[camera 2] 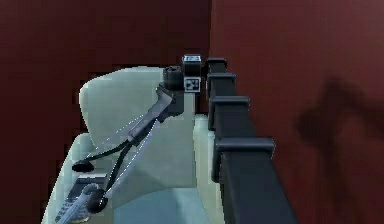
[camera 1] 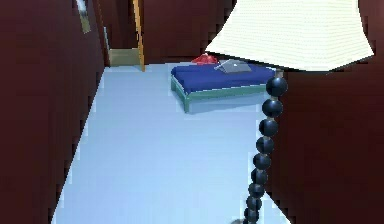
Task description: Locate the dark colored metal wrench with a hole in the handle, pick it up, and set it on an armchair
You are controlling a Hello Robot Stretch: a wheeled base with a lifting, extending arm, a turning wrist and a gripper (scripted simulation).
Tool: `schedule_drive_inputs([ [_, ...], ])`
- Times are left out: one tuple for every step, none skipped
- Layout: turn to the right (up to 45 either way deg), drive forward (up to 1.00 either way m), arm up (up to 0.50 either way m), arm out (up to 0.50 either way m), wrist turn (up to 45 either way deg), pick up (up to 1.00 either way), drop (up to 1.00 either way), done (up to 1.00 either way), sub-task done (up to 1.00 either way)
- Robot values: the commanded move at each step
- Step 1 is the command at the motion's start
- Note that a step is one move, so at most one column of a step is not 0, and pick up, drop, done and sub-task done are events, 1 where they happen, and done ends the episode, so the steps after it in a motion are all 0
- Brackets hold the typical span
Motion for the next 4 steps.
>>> schedule_drive_inputs([
  [0.0,0.0,0.0,0.0,45.0,0.0,0.0,0.0,0.0],
  [0.0,0.0,0.0,0.0,45.0,0.0,0.0,0.0,0.0],
  [0.0,0.0,0.0,0.0,15.0,0.0,0.0,0.0,0.0],
  [0.0,0.0,-0.38,0.0,0.0,0.0,0.0,0.0,0.0],
])
